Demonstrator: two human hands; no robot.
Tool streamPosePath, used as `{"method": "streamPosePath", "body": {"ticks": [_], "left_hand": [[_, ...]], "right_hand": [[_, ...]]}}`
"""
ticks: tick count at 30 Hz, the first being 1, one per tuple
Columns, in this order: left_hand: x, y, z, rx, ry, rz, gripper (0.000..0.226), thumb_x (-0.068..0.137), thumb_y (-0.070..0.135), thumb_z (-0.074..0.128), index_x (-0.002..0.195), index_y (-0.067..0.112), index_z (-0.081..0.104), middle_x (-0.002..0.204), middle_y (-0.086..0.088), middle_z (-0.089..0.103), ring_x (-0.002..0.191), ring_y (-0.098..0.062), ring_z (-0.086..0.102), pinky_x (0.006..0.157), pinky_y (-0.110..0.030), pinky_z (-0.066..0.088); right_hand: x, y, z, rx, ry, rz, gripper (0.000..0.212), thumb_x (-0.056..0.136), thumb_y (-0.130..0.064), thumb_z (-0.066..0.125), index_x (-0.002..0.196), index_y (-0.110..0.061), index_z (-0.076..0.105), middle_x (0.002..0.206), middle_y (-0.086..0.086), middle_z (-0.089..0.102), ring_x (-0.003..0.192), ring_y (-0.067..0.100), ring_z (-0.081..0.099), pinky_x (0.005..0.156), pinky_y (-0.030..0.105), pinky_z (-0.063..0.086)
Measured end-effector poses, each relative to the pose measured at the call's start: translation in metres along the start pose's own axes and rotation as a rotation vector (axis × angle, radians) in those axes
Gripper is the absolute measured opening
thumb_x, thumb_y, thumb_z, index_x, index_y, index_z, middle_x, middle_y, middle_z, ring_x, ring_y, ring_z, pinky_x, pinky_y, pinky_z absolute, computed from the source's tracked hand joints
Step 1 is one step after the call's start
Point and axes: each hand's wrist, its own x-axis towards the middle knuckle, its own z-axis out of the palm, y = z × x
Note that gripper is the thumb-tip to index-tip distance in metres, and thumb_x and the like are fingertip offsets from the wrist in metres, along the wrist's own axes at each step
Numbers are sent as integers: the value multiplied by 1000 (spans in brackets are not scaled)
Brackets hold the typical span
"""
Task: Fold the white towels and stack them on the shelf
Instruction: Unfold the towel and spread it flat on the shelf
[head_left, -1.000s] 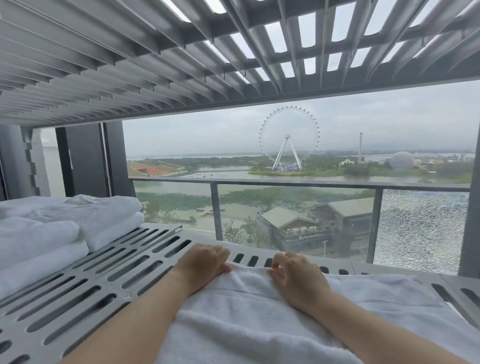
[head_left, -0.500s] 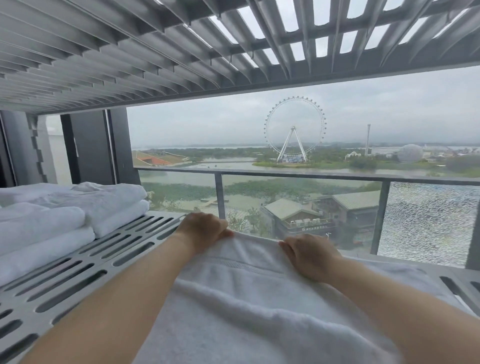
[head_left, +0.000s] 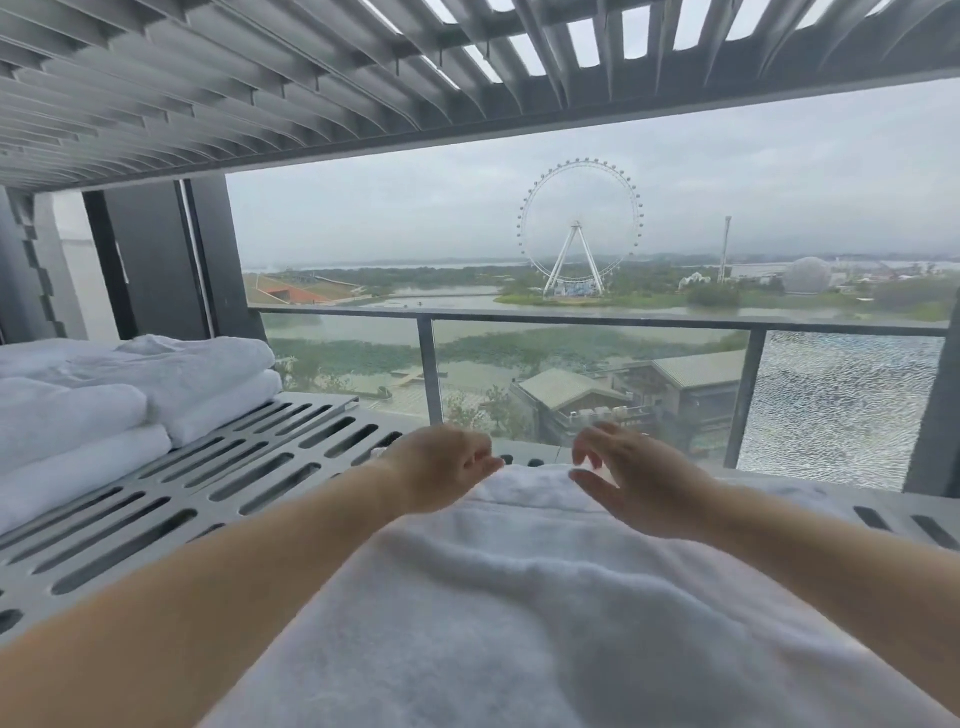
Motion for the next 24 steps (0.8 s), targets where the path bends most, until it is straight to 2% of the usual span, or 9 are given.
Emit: {"method": "streamPosePath", "body": {"ticks": [1,3,5,6,10,12,15,17,24], "left_hand": [[-14,9,-5,-118,-99,40,32,96,45,36,81,24,56,77,8,62,69,-8,56,60,-22,39],[-44,22,-10,-255,-221,139,42,94,53,31,74,22,53,70,8,57,64,-7,51,61,-25,39],[-68,29,-15,-256,-237,206,50,90,59,26,76,17,48,72,1,53,66,-13,48,66,-32,40],[-76,30,-18,-249,-233,214,48,88,61,27,77,19,47,72,1,52,65,-12,46,66,-29,39],[-93,32,-34,-120,-187,229,40,86,59,46,75,21,43,73,4,50,68,-13,44,63,-28,34],[-101,29,-39,-31,-117,231,41,83,60,49,74,20,43,73,9,49,69,-12,45,62,-28,32],[-117,26,-49,42,-8,221,46,77,70,40,73,25,41,70,13,45,66,-11,45,61,-28,34],[-128,27,-57,88,58,201,49,74,73,38,77,24,44,73,13,46,68,-11,46,61,-29,36],[-167,55,-94,142,230,152,38,80,57,54,94,22,55,91,9,58,86,-17,57,70,-31,43]], "right_hand": [[-16,-6,-8,94,-63,-31,16,92,-41,42,88,-27,48,83,-14,48,76,7,50,62,14,36],[-50,-18,-21,276,-178,-33,27,91,-47,42,76,-26,49,72,-11,51,66,4,47,58,15,36],[-78,-27,-33,374,-254,23,46,85,-60,34,74,-18,51,69,-8,52,62,5,45,61,18,37],[-87,-30,-39,410,-277,58,53,80,-65,31,72,-15,49,65,-7,48,59,6,42,59,20,36],[-99,-37,-61,532,-356,152,56,77,-73,34,57,-20,32,57,-8,29,53,9,27,52,27,23],[-103,-39,-68,476,-401,140,58,71,-76,43,56,-21,40,54,-9,35,49,7,33,49,24,26],[-112,-42,-76,377,-439,170,46,65,-71,60,66,-26,58,55,-13,57,49,-2,51,48,14,37],[-119,-45,-80,305,-414,196,40,65,-67,64,64,-27,59,54,-17,59,49,-4,52,47,12,38],[-144,-69,-110,119,-219,179,45,61,-64,69,57,-22,52,47,-17,53,43,0,48,43,12,36]]}}
